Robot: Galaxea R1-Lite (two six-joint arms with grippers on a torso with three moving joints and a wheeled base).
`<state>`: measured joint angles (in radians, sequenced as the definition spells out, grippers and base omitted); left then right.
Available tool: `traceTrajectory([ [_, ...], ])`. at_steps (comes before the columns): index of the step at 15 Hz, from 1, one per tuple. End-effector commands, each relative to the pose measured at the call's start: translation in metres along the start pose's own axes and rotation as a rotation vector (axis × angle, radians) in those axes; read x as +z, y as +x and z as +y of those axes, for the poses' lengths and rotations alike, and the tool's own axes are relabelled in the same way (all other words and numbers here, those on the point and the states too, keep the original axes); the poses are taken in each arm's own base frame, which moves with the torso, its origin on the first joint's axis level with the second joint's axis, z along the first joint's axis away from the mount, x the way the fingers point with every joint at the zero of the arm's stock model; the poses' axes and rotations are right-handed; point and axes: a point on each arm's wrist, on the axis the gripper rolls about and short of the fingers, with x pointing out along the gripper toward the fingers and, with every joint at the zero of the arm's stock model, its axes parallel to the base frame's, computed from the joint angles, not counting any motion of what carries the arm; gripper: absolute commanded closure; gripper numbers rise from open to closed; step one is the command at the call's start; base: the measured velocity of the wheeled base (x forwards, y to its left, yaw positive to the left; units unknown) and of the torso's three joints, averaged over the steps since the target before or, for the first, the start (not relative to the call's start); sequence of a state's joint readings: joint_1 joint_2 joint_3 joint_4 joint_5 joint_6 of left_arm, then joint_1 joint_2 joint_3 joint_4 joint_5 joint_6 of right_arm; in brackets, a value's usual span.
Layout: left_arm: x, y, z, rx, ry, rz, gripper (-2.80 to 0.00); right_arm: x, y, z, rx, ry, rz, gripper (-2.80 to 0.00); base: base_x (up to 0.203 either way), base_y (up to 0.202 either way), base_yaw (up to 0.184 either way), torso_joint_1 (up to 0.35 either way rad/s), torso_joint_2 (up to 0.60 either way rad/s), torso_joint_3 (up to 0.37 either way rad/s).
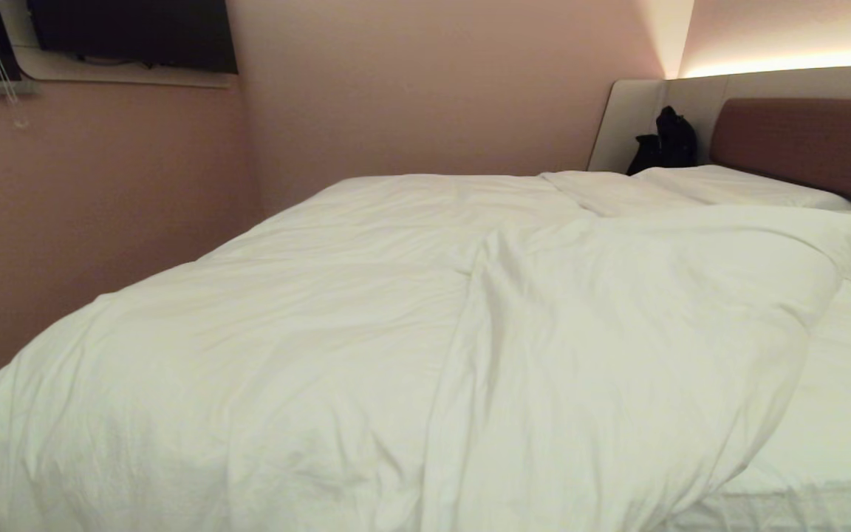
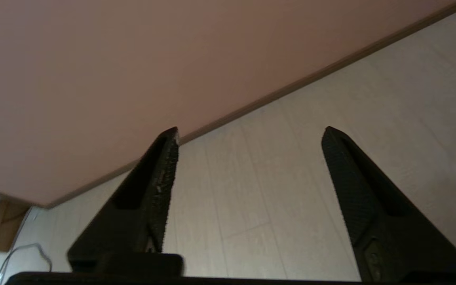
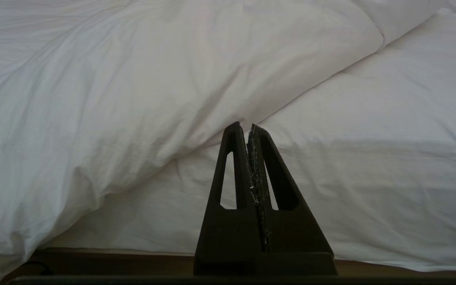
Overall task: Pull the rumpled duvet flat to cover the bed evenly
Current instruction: Flatten the corners of the folded blanket
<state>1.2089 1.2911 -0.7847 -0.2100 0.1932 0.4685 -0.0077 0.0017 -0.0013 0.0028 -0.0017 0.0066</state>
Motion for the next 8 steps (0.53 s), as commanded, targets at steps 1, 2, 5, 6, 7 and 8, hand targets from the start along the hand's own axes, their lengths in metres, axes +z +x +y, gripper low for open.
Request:
traceTrajectory([
  [1, 0.006, -0.002, -0.005, -0.035, 0.005, -0.034, -2.80, 0.000, 0.000, 0.000, 0.000, 0.000, 0.001, 0.00, 0.000, 0.000, 0.000, 0.000, 0.00, 0.000],
  [2, 0.008, -0.002, -0.007, -0.049, 0.004, -0.045, -2.80, 0.000, 0.000, 0.000, 0.000, 0.000, 0.001, 0.00, 0.000, 0.000, 0.000, 0.000, 0.00, 0.000],
  [5, 0.025, -0.006, -0.030, -0.214, 0.017, -0.142, -2.80, 0.000, 0.000, 0.000, 0.000, 0.001, 0.001, 0.00, 0.000, 0.000, 0.000, 0.000, 0.00, 0.000],
  [6, 0.031, -0.007, -0.038, -0.283, 0.015, -0.175, -2.80, 0.000, 0.000, 0.000, -0.001, 0.000, 0.001, 0.00, 0.000, 0.000, 0.000, 0.000, 0.00, 0.000],
  [7, 0.035, -0.006, -0.042, -0.327, 0.002, -0.193, -0.66, 0.000, 0.000, 0.000, 0.000, 0.000, 0.000, 0.00, 0.000, 0.000, 0.000, 0.000, 0.00, 0.000],
  [8, 0.039, -0.007, -0.049, -0.420, -0.025, -0.226, 0.00, 0.000, 0.000, 0.000, 0.000, 0.001, 0.000, 0.00, 0.000, 0.000, 0.000, 0.000, 0.00, 0.000],
])
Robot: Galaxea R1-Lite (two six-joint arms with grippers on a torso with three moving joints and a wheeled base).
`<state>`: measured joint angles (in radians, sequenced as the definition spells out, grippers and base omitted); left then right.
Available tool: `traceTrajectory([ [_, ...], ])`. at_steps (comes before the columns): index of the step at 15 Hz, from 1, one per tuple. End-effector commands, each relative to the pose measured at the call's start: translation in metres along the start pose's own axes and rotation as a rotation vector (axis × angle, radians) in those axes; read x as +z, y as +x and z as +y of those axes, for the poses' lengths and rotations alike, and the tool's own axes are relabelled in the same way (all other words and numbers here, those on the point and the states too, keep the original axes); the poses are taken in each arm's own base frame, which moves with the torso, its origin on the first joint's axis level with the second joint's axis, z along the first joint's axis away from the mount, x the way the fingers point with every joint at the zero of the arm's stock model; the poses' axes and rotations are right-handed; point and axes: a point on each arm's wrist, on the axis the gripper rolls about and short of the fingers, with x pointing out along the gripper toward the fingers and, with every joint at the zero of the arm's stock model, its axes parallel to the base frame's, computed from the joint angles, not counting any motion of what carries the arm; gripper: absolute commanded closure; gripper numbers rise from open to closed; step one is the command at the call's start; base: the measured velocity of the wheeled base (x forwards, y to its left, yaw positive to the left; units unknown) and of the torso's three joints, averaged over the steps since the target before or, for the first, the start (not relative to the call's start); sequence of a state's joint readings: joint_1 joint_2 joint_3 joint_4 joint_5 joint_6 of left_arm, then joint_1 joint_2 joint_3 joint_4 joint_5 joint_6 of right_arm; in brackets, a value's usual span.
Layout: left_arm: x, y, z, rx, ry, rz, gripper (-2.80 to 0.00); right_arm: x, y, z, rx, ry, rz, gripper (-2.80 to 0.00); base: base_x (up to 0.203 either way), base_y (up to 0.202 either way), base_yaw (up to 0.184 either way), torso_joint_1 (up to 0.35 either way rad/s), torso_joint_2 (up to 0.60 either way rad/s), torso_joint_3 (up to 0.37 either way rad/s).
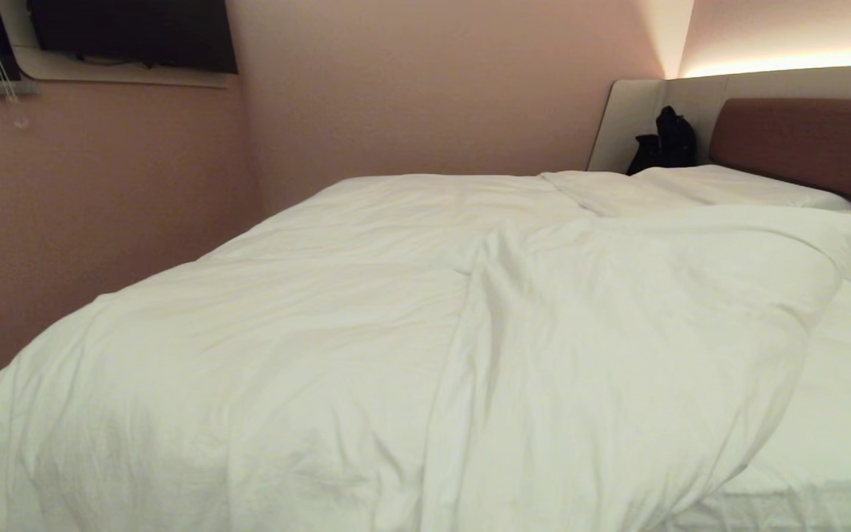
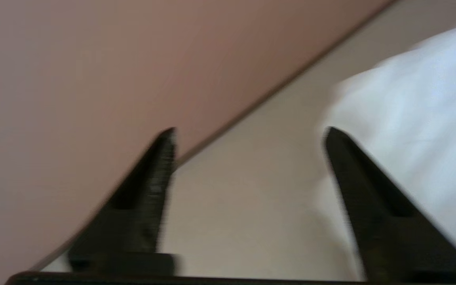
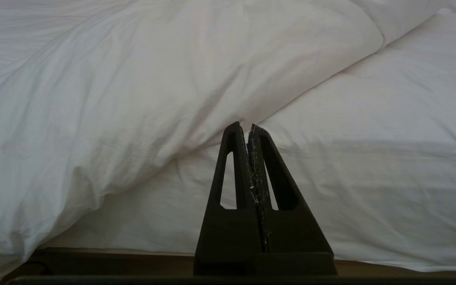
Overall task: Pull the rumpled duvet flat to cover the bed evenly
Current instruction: Flatten the corners of the folded blanket
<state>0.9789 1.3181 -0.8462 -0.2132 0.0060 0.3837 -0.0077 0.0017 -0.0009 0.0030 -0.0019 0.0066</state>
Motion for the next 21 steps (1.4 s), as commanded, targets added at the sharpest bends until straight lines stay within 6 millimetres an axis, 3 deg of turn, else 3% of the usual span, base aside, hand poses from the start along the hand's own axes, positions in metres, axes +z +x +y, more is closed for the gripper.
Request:
traceTrajectory([
  [1, 0.008, 0.008, -0.014, -0.179, -0.075, -0.057, 0.00, 0.000, 0.000, 0.000, 0.000, 0.001, 0.000, 0.00, 0.000, 0.000, 0.000, 0.000, 0.00, 0.000],
  [4, 0.019, 0.006, -0.022, -0.312, -0.173, -0.106, 0.00, 0.000, 0.000, 0.000, 0.000, 0.001, 0.001, 0.00, 0.000, 0.000, 0.000, 0.000, 0.00, 0.000],
  [6, 0.024, -0.005, -0.031, -0.468, -0.268, -0.143, 0.00, 0.000, 0.000, 0.000, 0.000, 0.000, 0.001, 0.00, 0.000, 0.000, 0.000, 0.000, 0.00, 0.000],
  [10, 0.006, -0.032, -0.038, -0.616, -0.346, -0.165, 0.00, 0.000, 0.000, 0.000, 0.000, 0.001, 0.000, 0.00, 0.000, 0.000, 0.000, 0.000, 0.00, 0.000],
  [12, -0.002, -0.027, -0.043, -0.649, -0.354, -0.181, 0.00, 0.000, 0.000, 0.000, 0.000, 0.000, -0.001, 0.00, 0.000, 0.000, 0.000, 0.000, 0.00, 0.000],
  [16, -0.003, 0.031, -0.073, -0.749, -0.382, -0.066, 0.00, 0.000, 0.000, 0.000, 0.002, 0.001, -0.001, 0.00, 0.000, 0.000, 0.000, 0.000, 0.00, 0.000],
  [21, -0.025, 0.149, -0.115, -0.795, -0.484, 0.148, 0.00, 0.000, 0.000, 0.000, 0.000, 0.000, -0.001, 0.00, 0.000, 0.000, 0.000, 0.000, 0.00, 0.000],
])
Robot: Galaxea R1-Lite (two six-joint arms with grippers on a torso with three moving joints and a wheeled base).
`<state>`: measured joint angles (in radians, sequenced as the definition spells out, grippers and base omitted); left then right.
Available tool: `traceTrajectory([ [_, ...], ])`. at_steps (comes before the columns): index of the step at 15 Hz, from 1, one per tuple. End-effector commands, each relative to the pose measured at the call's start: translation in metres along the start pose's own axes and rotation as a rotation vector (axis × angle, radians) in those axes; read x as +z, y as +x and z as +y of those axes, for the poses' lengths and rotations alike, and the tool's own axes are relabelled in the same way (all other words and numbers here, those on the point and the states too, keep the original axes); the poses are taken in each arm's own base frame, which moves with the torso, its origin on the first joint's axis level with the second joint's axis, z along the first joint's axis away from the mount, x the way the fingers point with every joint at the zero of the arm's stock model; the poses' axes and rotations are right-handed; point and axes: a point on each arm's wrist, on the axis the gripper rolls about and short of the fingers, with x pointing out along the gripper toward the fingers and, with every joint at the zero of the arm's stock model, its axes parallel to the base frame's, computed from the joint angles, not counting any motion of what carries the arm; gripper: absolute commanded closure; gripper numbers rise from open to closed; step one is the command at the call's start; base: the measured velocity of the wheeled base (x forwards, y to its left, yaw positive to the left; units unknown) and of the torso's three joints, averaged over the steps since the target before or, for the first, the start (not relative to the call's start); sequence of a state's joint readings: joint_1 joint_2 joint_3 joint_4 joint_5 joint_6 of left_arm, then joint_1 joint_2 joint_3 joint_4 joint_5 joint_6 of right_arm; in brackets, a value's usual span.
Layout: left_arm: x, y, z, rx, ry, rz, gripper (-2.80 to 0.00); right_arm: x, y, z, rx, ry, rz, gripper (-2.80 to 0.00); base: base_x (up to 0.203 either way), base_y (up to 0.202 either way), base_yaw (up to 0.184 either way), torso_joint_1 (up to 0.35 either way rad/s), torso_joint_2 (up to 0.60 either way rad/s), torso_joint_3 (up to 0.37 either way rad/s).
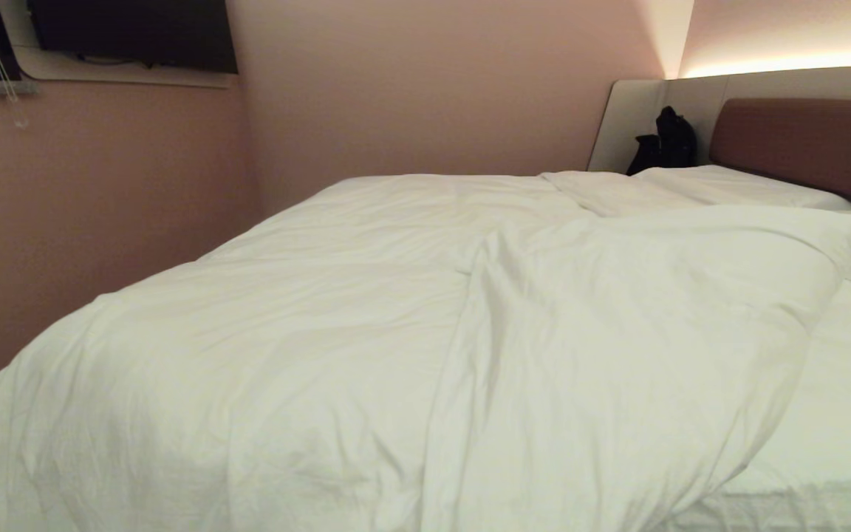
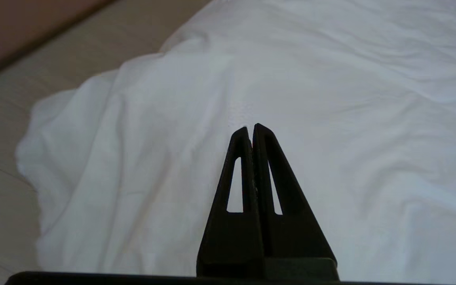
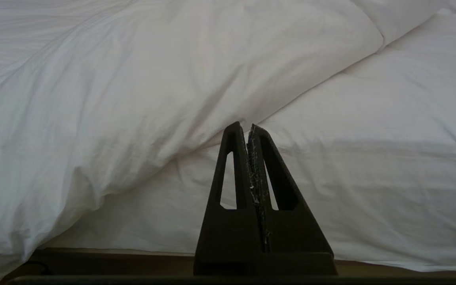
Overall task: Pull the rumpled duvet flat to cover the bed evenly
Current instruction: Flatten the corners of the folded blanket
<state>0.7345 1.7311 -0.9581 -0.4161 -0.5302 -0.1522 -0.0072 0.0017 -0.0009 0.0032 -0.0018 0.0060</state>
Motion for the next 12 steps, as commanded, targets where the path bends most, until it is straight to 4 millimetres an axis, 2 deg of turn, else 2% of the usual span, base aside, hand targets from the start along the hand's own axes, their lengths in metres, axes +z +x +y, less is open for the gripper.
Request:
traceTrajectory([
  [1, -0.024, 0.053, 0.039, 0.019, -0.083, 0.099, 0.00, 0.000, 0.000, 0.000, 0.000, 0.002, -0.001, 0.00, 0.000, 0.000, 0.000, 0.000, 0.00, 0.000],
  [3, -0.029, 0.074, 0.064, 0.043, -0.114, 0.108, 0.00, 0.000, 0.000, 0.000, 0.000, 0.002, -0.001, 0.00, 0.000, 0.000, 0.000, 0.000, 0.00, 0.000],
  [4, -0.028, 0.078, 0.071, 0.049, -0.117, 0.100, 0.00, 0.000, 0.000, 0.000, 0.000, 0.002, 0.001, 0.00, 0.000, 0.000, 0.000, 0.000, 0.00, 0.000],
  [7, -0.051, 0.111, 0.099, 0.068, -0.150, 0.147, 0.00, 0.000, 0.000, 0.000, 0.000, 0.001, 0.000, 0.00, 0.000, 0.000, 0.000, 0.000, 0.00, 0.000],
  [9, -0.057, 0.123, 0.111, 0.075, -0.154, 0.152, 0.00, 0.000, 0.000, 0.000, 0.001, 0.000, 0.000, 0.00, 0.000, 0.000, 0.000, 0.000, 0.00, 0.000],
  [10, -0.058, 0.125, 0.112, 0.075, -0.153, 0.152, -2.80, 0.000, 0.000, 0.000, 0.000, 0.000, -0.001, 0.00, 0.000, 0.000, 0.000, 0.000, 0.00, 0.000],
  [12, -0.065, 0.134, 0.119, 0.074, -0.159, 0.163, -2.80, 0.000, 0.000, 0.000, 0.000, 0.000, -0.001, 0.00, 0.000, 0.000, 0.000, 0.000, 0.00, 0.000],
])
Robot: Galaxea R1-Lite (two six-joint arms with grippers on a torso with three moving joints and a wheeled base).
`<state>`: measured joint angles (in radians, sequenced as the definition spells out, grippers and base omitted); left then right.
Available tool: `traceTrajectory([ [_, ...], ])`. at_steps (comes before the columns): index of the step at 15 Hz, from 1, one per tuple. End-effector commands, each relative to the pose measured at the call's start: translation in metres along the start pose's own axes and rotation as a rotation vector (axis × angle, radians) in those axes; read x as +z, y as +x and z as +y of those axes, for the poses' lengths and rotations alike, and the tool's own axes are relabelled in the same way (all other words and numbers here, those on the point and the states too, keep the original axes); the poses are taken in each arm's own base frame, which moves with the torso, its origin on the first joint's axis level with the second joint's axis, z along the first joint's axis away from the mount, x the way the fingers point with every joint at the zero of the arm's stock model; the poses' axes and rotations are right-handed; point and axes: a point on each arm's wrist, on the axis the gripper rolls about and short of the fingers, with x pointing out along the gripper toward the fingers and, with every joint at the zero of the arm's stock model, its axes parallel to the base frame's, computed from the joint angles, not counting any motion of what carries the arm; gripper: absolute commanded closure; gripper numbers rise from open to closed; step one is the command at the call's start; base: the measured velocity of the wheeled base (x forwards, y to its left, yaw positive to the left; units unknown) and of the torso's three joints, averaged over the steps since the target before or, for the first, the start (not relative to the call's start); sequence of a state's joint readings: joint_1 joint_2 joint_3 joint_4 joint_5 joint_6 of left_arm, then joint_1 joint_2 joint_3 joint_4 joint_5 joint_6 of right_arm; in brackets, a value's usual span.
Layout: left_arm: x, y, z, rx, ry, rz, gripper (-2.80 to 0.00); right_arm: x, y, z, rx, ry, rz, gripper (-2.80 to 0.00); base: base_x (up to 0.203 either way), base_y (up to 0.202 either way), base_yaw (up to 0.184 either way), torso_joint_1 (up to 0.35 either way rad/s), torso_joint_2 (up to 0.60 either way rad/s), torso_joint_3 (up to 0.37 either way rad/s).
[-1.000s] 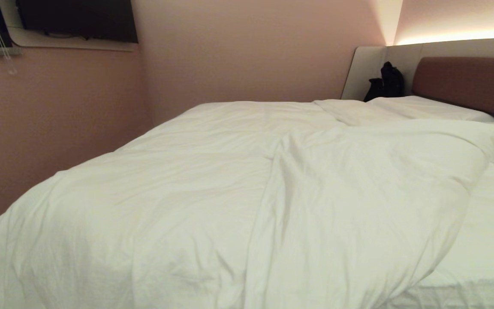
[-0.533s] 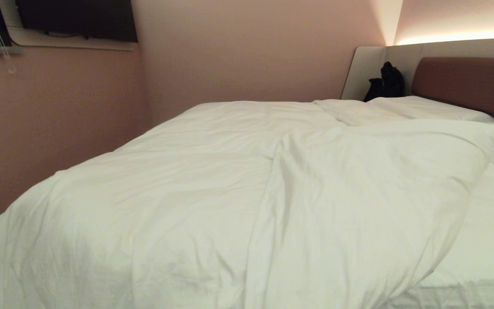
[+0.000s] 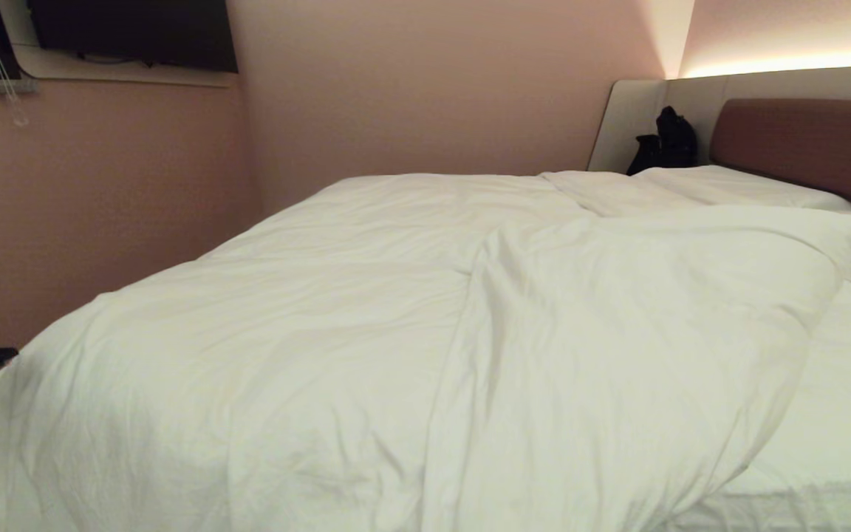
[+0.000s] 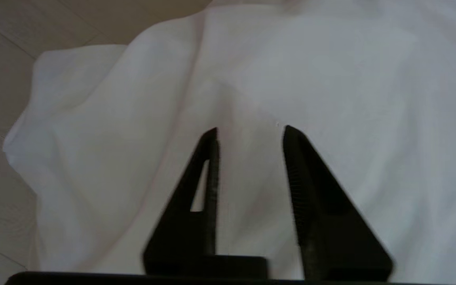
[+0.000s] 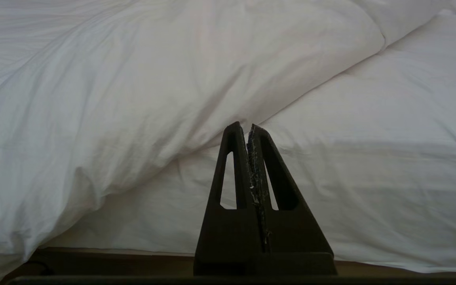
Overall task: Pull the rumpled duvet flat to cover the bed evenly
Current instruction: Flatten the corners of the folded blanket
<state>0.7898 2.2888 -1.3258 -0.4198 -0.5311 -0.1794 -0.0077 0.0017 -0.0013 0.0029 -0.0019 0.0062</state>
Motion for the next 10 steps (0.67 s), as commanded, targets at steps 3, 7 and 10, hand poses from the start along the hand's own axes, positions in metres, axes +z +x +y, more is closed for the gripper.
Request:
traceTrajectory([
  [3, -0.011, 0.013, 0.009, -0.023, -0.020, 0.033, -2.80, 0.000, 0.000, 0.000, 0.000, 0.000, 0.001, 0.00, 0.000, 0.000, 0.000, 0.000, 0.00, 0.000],
  [7, -0.009, 0.002, 0.001, -0.086, -0.033, 0.055, -2.80, 0.000, 0.000, 0.000, 0.000, 0.000, 0.001, 0.00, 0.000, 0.000, 0.000, 0.000, 0.00, 0.000],
  [10, 0.001, -0.011, -0.009, -0.098, -0.049, 0.063, -2.80, 0.000, 0.000, 0.000, 0.000, 0.002, 0.000, 0.00, 0.000, 0.000, 0.000, 0.000, 0.00, 0.000],
])
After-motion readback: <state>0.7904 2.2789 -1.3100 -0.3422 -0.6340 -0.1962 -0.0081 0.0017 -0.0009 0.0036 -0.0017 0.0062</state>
